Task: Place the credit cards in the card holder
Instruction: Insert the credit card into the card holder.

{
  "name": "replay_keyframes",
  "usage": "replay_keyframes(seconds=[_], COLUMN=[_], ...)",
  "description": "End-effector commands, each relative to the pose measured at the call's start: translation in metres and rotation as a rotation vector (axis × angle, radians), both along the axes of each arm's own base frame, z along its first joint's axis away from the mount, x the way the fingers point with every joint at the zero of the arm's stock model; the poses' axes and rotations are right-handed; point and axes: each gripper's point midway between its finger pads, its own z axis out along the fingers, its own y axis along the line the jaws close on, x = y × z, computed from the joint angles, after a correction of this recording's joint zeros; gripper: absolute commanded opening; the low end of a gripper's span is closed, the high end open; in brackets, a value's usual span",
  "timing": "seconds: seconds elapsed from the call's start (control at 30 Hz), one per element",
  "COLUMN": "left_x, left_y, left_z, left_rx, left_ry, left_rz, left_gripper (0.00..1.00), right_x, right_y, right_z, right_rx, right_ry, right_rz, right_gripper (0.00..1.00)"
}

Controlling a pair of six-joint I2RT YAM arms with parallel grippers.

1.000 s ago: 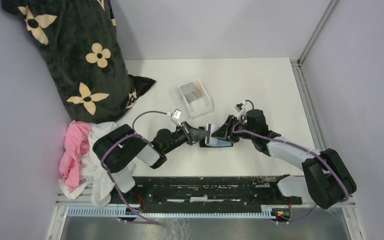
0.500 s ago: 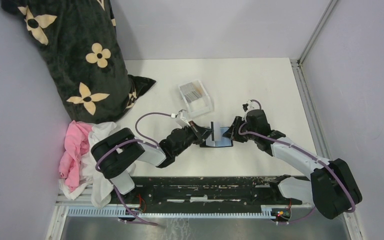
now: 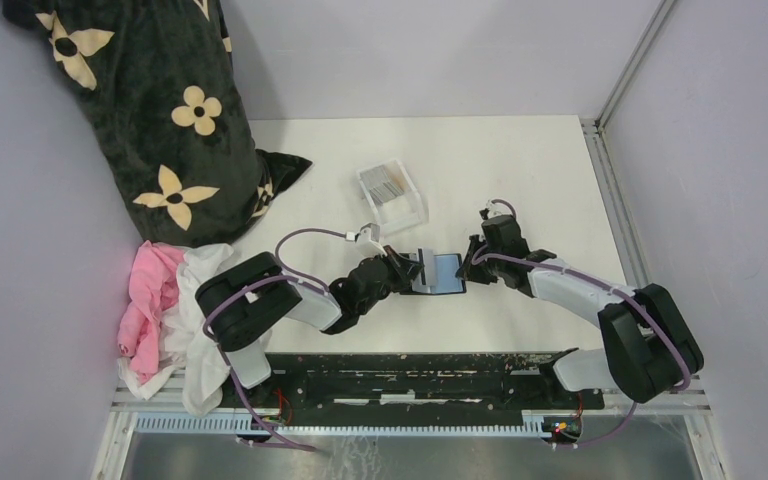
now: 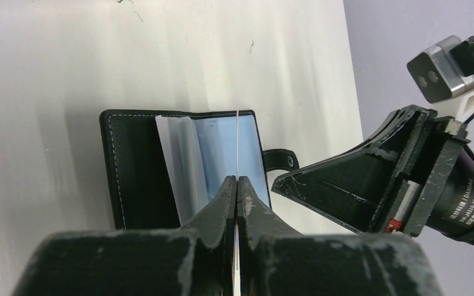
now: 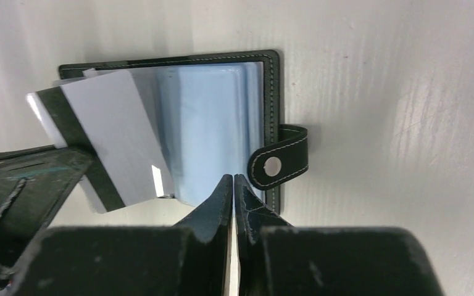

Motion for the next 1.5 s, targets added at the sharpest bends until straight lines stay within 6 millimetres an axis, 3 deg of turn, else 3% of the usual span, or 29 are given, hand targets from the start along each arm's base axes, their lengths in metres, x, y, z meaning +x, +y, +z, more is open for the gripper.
replay_keyframes(seconds=[0.0, 0.57, 1.47], left_x=[0.009, 0.008, 0.003], left_y=[-0.001, 0.004, 0.017], left_z=[0.005, -0.007, -0.046], left_rx=[-0.004, 0.009, -0.030], left_ry=[-0.017, 0.005, 0.141], left_rz=[0.040, 0.040, 0.127], left_gripper=[0.03, 0.03, 0.03], right_x=[0.018, 0.019, 0.015], right_y=[-0.003, -0.011, -0.012], right_z=[0.006, -0.013, -0.032], right_rx=[-0.042, -0.098, -0.114], right_ry=[-0.049, -0.009, 0.040], right_rz=[-0.015, -0.037, -0.042], right_gripper=[0.07, 0.06, 0.06])
